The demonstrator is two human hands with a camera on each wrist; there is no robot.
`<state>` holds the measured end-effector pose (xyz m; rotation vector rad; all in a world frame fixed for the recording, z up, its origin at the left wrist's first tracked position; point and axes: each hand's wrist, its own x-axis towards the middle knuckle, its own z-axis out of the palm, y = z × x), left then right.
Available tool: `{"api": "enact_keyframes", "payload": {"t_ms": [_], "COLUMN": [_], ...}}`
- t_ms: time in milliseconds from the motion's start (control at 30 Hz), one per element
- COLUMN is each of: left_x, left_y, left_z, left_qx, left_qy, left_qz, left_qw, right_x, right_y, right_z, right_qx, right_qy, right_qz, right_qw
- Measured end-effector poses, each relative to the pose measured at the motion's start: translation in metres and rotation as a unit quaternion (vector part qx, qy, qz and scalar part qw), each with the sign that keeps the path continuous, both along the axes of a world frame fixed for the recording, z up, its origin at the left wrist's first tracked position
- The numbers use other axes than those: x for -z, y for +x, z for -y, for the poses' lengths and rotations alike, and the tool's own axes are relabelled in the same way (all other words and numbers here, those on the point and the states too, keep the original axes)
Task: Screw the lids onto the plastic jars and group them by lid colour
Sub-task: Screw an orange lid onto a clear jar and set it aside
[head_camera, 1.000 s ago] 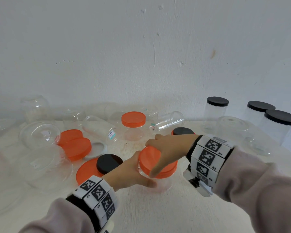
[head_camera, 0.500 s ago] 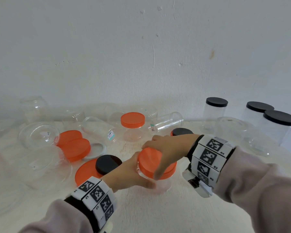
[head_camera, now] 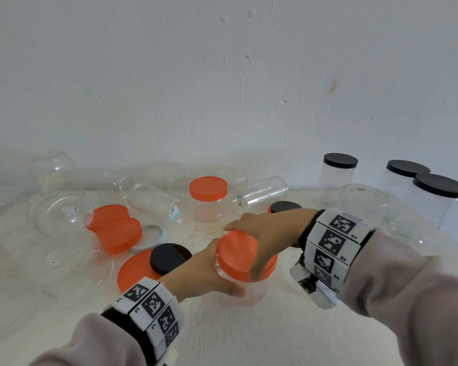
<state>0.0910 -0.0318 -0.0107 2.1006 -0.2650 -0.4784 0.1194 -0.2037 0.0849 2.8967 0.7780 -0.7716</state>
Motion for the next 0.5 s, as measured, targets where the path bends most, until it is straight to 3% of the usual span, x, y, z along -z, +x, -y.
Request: {"api": "enact_keyframes", "payload": {"t_ms": [167,367,500], "left_x": [0.0,0.0,0.0], "left_y": [0.0,0.0,-0.001], "left_z": [0.0,0.0,0.0], "left_qx": [0.002,0.003,0.007], "left_qy": [-0.002,-0.005,0.0], "left_qz": [0.001,-0.003,0.001], "left_qw": [1.0,1.0,1.0], "right_x": [0.013,-0.001,0.003], "right_y": [-0.004,-0.001,-0.002], "right_z": [-0.004,-0.002,-0.003], "right_qx": [0.029,0.008,-0.007], "right_qy": [-0.031,-0.033,-0.017], "right_qz": [0.062,0.005,0.011], "right_qw": [0.997,0.999,1.0]}}
